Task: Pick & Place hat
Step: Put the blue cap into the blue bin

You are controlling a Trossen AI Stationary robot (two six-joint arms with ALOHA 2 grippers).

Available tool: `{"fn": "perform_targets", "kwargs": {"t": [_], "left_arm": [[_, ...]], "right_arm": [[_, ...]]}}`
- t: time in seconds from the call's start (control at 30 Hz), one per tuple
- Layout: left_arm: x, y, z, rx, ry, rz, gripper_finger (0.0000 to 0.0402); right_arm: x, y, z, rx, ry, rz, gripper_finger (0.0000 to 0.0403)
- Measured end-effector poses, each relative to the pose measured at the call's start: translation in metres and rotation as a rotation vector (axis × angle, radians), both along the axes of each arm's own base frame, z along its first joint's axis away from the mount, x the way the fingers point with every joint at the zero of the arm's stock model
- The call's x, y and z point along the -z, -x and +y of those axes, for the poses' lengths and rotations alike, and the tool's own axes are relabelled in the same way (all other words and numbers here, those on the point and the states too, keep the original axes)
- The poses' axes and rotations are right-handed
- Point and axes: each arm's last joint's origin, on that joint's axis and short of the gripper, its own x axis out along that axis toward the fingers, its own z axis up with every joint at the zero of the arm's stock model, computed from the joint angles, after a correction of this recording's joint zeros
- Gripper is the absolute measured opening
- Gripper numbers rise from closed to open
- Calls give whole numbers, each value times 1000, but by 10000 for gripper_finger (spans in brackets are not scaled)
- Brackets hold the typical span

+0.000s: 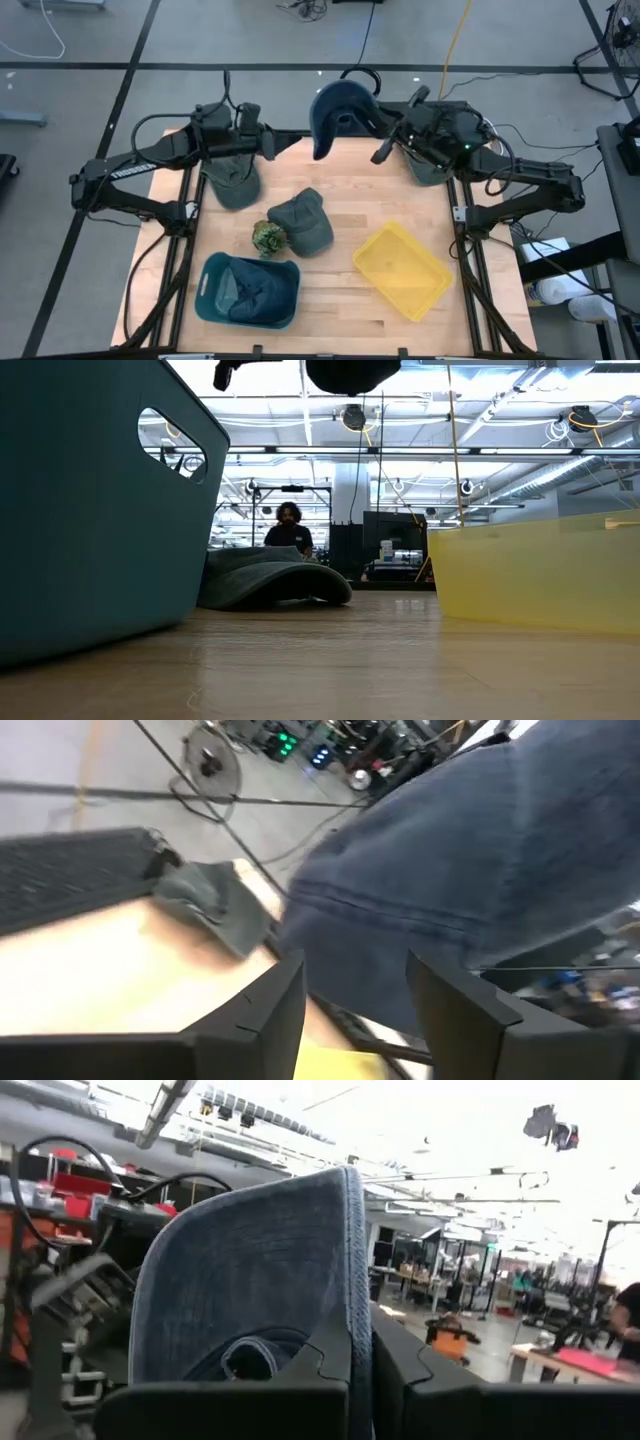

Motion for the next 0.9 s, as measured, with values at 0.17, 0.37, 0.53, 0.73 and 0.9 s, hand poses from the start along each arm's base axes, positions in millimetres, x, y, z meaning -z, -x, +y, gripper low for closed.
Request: {"fn": "perform_targets", "kwargs": {"t": [0.17,0.37,0.53,0.73,0.9], "left_arm": [[-4,0,2,43,112,-73,171],[-8,1,2,131,224,-131,179],[-8,1,2,154,239,-130,195],[-8,1,2,155,254,-131,218],[-8,1,2,156,263,-132,238]], "right_arm": [[-3,4,1,9,84,33,0],[-8,9,5,-67,201,33,0],[-13,14,9,-167,218,-5,0],[-19,21,13,-276,213,-62,0],[-27,26,16,-389,233,-157,0]]}}
